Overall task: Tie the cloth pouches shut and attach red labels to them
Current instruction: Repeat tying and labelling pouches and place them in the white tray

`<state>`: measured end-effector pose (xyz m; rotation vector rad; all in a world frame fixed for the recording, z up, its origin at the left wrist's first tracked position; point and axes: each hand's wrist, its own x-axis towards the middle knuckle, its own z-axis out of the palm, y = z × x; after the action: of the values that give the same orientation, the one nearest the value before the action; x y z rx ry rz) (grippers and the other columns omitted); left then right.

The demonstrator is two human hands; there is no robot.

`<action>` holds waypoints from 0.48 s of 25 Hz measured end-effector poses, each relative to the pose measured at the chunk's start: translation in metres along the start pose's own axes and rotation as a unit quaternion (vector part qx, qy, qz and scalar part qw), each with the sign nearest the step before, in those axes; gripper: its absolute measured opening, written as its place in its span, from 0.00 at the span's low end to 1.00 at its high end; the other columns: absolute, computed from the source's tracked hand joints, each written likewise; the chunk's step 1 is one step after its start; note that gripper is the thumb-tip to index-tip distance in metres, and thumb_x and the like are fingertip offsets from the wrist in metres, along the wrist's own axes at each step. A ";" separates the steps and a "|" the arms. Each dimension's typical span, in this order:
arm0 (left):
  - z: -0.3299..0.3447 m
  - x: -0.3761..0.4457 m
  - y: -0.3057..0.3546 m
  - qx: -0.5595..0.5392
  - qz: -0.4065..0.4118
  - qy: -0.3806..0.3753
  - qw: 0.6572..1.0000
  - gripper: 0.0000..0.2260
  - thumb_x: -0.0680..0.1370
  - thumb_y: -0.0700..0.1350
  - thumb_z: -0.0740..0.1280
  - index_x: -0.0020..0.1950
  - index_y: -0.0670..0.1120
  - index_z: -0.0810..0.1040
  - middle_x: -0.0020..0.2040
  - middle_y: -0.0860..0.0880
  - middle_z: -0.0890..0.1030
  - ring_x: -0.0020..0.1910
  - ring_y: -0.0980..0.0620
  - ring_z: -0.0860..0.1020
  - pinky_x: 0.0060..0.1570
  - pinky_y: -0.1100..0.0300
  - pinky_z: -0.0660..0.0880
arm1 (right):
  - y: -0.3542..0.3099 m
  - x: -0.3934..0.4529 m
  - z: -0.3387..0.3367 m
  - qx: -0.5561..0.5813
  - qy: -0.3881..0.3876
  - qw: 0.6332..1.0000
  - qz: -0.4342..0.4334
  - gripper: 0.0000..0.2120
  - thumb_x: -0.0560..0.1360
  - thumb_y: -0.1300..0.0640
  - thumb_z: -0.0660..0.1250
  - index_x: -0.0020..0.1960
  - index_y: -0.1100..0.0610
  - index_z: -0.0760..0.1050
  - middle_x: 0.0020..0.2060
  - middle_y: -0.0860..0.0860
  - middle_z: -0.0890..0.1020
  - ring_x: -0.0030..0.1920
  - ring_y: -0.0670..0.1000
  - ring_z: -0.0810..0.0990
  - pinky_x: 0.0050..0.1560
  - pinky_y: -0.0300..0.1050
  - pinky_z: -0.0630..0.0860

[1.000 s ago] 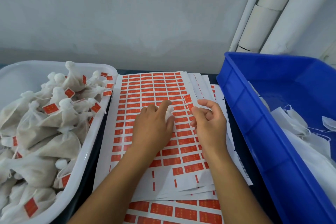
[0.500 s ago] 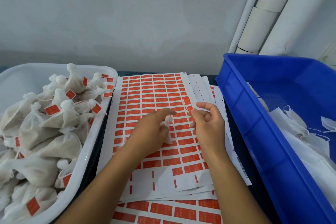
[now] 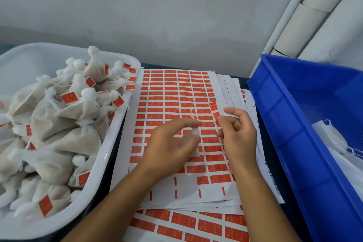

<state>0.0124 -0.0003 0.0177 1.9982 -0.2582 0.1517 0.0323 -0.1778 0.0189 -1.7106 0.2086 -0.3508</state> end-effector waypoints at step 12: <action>-0.001 -0.002 0.010 -0.171 -0.066 0.062 0.981 0.13 0.78 0.44 0.74 0.54 0.64 0.82 0.53 0.71 0.82 0.53 0.65 0.81 0.43 0.74 0.77 | -0.004 -0.009 0.004 -0.016 -0.017 0.999 -0.048 0.06 0.81 0.49 0.69 0.56 0.40 0.76 0.43 0.42 0.86 0.41 0.47 0.86 0.36 0.33 0.80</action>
<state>0.0081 -0.0028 0.0265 1.6514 -0.0640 0.1370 0.0249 -0.1700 0.0209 -1.7610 0.1078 -0.3895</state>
